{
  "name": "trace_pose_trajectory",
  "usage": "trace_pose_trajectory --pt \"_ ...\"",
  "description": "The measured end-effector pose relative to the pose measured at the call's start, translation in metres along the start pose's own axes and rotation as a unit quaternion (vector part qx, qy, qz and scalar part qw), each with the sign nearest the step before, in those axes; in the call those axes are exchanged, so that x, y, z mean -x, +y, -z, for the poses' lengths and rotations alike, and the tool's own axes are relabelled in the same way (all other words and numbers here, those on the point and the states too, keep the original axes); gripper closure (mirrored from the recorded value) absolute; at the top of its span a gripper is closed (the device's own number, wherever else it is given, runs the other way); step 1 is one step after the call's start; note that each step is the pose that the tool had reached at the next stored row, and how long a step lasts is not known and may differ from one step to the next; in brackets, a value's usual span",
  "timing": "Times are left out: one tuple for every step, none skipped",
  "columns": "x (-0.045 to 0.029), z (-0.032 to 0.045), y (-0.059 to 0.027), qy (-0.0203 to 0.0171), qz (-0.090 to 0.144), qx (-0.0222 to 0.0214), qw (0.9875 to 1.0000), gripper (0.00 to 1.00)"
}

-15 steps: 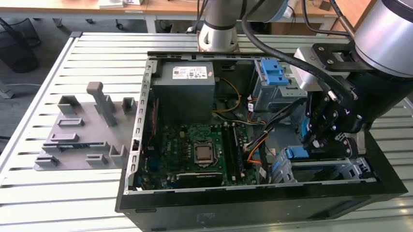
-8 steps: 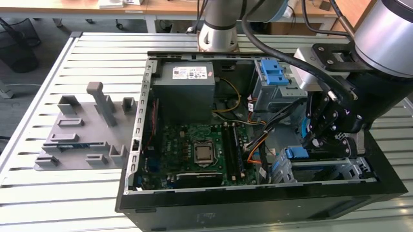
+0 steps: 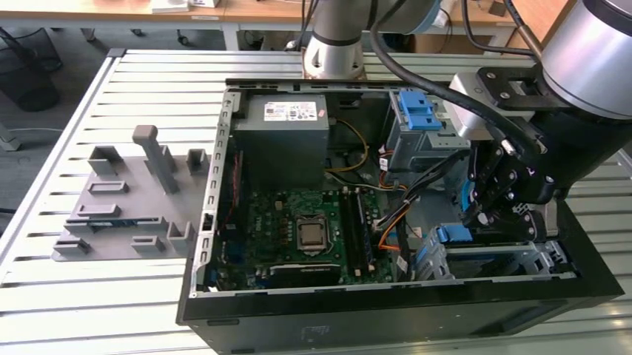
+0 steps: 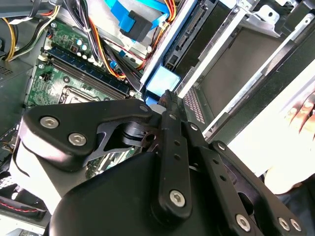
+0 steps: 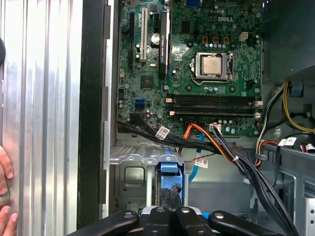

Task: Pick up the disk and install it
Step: 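Insert the first disk wire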

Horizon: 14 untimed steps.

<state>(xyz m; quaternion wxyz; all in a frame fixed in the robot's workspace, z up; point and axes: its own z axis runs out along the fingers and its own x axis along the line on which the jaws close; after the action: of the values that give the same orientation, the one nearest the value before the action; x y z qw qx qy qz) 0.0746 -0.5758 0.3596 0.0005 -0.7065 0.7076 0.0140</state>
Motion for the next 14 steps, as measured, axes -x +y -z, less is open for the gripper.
trace_pose_trajectory --pt "0.0000 0.0000 0.0000 0.0000 0.000 0.0000 1.0000 0.89" --pt "0.0000 -0.0001 0.0000 0.0000 0.000 0.0000 1.0000 0.89" --pt "0.0000 -0.0001 -0.0001 0.0000 0.000 0.0000 1.0000 0.89" --pt "0.0000 -0.0001 -0.0006 -0.0001 0.000 0.0000 1.0000 0.89" --pt "0.0000 -0.0001 -0.0015 -0.0001 0.000 0.0000 1.0000 0.89" --pt "0.0000 -0.0001 -0.0028 -0.0001 0.000 0.0000 1.0000 0.89" --pt "0.0000 0.0000 -0.0043 -0.0001 0.000 0.0000 1.0000 0.89" --pt "0.0000 0.0000 -0.0067 -0.0001 0.000 0.0000 1.0000 0.89" --pt "0.0000 0.0001 -0.0096 0.0000 0.000 0.0000 1.0000 0.89" --pt "0.0000 0.0001 -0.0131 0.0000 0.000 0.0000 1.0000 0.89" --pt "0.0000 0.0001 -0.0164 -0.0001 0.000 0.0000 1.0000 0.89" --pt "0.0000 0.0002 -0.0196 -0.0001 0.000 0.0000 1.0000 0.89" --pt "0.0000 0.0003 -0.0230 0.0000 0.000 0.0000 1.0000 0.89" --pt "0.0001 0.0004 -0.0269 0.0000 0.000 0.0000 1.0000 0.89"
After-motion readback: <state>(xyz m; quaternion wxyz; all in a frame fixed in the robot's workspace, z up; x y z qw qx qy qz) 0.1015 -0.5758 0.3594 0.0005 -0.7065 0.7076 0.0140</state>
